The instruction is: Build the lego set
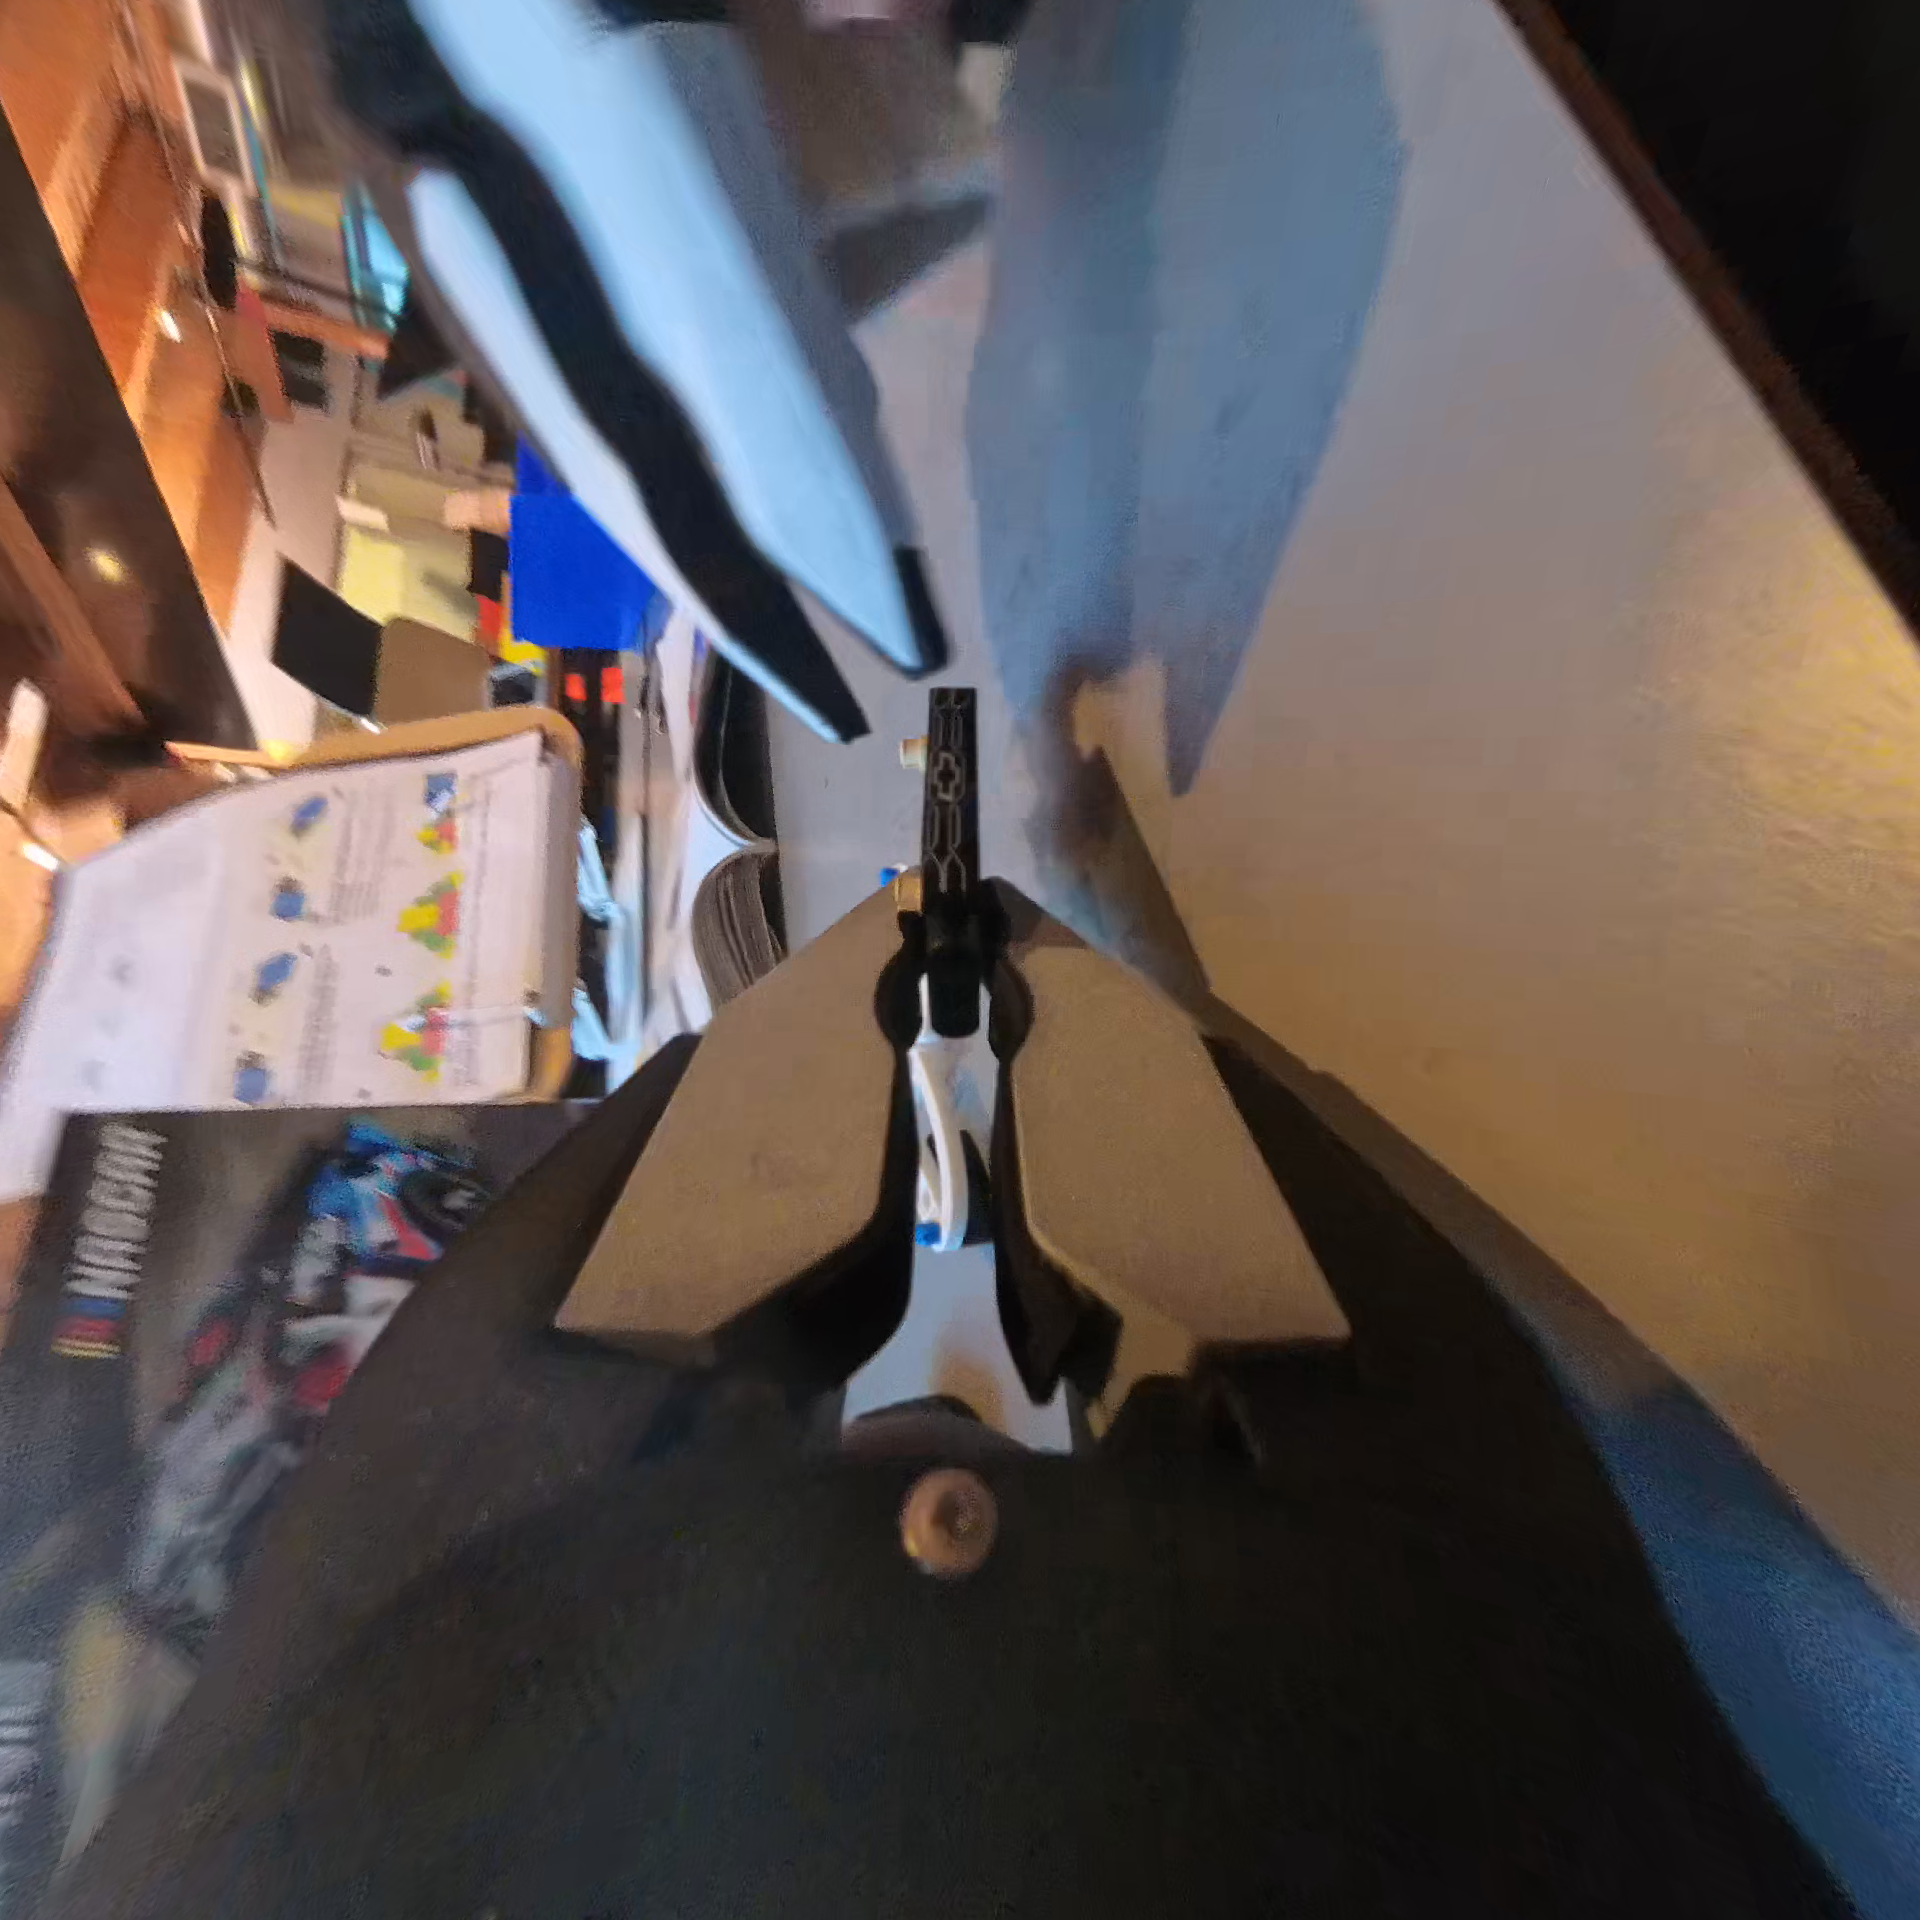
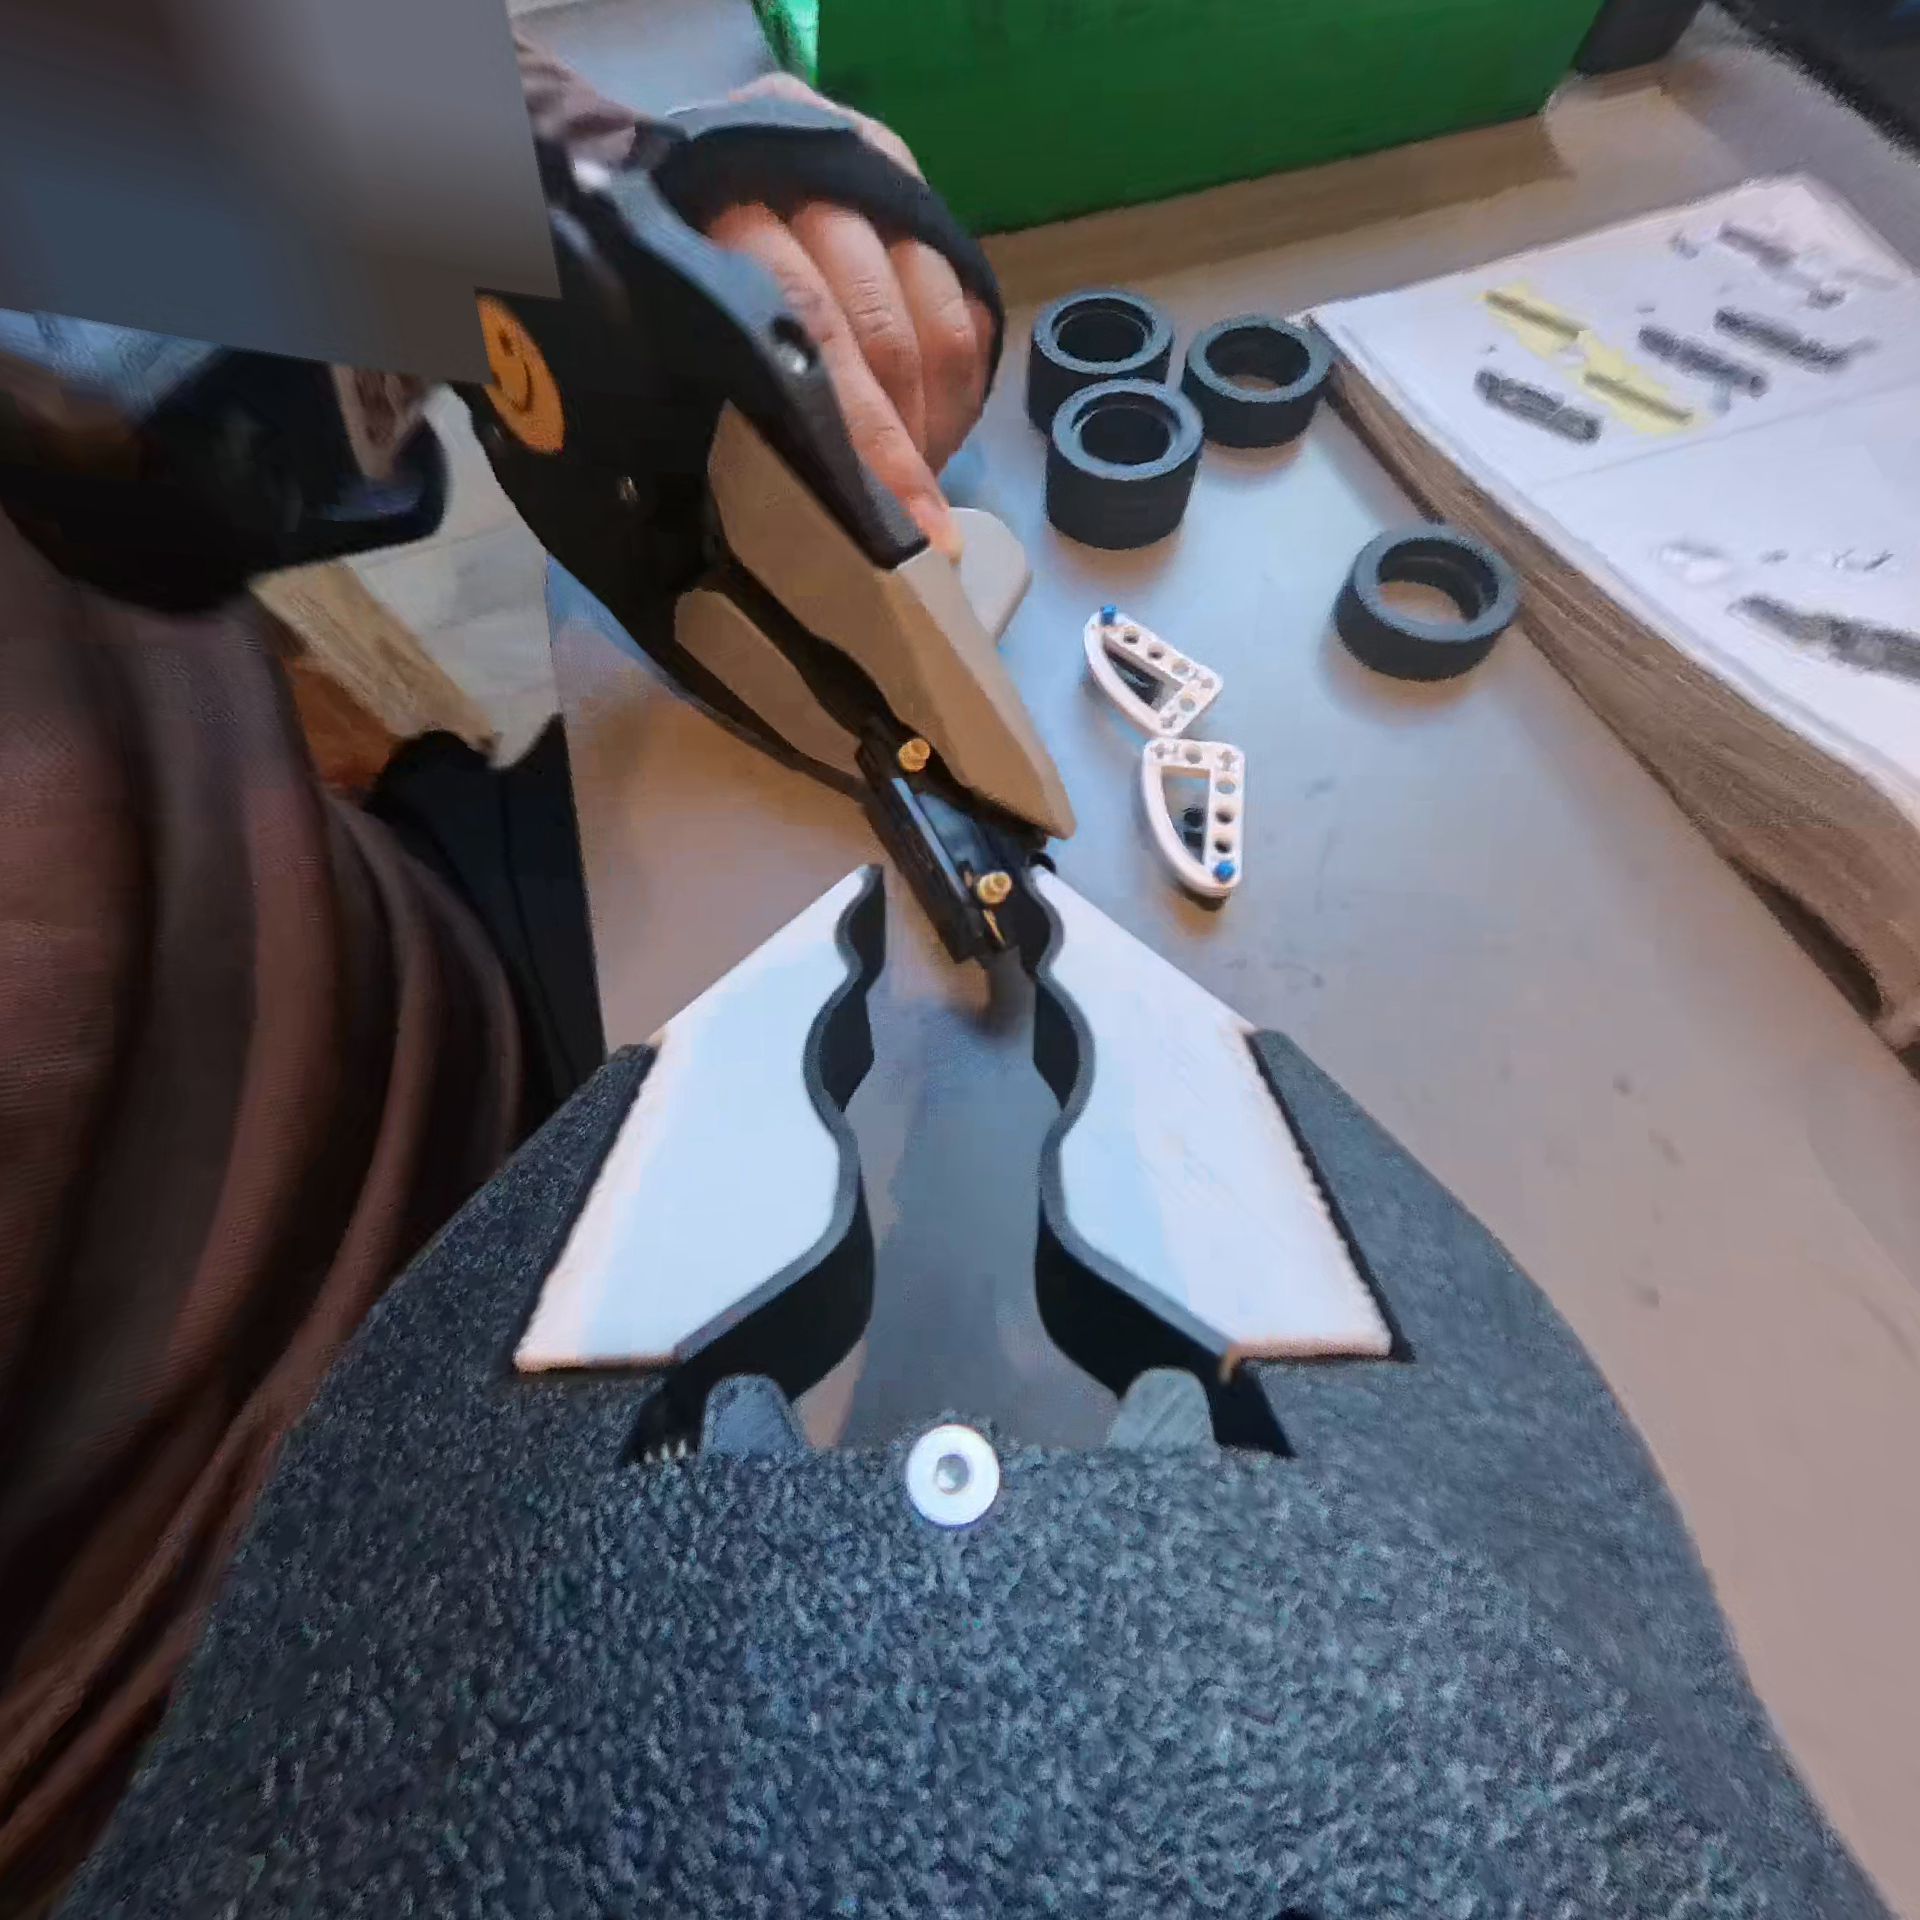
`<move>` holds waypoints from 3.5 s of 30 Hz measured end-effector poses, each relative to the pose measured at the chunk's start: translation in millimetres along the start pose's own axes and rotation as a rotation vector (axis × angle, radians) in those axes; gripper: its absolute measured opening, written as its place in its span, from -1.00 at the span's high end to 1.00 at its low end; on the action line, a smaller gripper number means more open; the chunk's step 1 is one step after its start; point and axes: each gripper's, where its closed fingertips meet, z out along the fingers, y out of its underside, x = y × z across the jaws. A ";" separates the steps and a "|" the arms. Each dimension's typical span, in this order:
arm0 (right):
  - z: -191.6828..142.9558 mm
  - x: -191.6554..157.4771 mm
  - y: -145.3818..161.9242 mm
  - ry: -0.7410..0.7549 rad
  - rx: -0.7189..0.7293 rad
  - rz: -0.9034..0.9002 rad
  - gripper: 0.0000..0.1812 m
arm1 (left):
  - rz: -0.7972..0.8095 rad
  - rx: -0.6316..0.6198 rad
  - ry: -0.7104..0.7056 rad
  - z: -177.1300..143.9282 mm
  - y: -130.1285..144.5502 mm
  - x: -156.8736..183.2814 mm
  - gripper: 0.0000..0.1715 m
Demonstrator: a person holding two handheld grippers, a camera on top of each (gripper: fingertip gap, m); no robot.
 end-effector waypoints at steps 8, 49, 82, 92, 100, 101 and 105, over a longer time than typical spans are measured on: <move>-3.6 22.5 -20.8 0.285 0.143 -0.170 0.70 | -0.448 0.116 0.076 -9.5 -2.2 -27.4 0.95; -0.1 29.3 -32.4 0.370 0.227 -0.301 0.80 | -0.526 0.115 0.096 -18.8 -9.3 -35.3 0.94; -23.3 57.5 -57.6 0.044 0.402 0.371 0.84 | -1.481 0.404 0.433 -16.5 -23.7 -69.4 0.94; -22.2 50.2 -54.1 -0.019 0.357 0.358 0.91 | -1.384 0.360 0.365 -17.5 -13.9 -74.2 0.80; -24.2 43.6 -52.2 -0.072 0.331 0.347 0.93 | -1.351 0.377 0.370 -20.8 -16.1 -76.3 0.72; -24.7 42.5 -51.9 -0.080 0.326 0.344 0.93 | -1.354 0.378 0.362 -21.5 -14.8 -78.1 0.73; -24.1 39.9 -47.3 -0.101 0.283 0.326 0.93 | -1.303 0.357 0.320 -23.2 -9.6 -81.7 0.72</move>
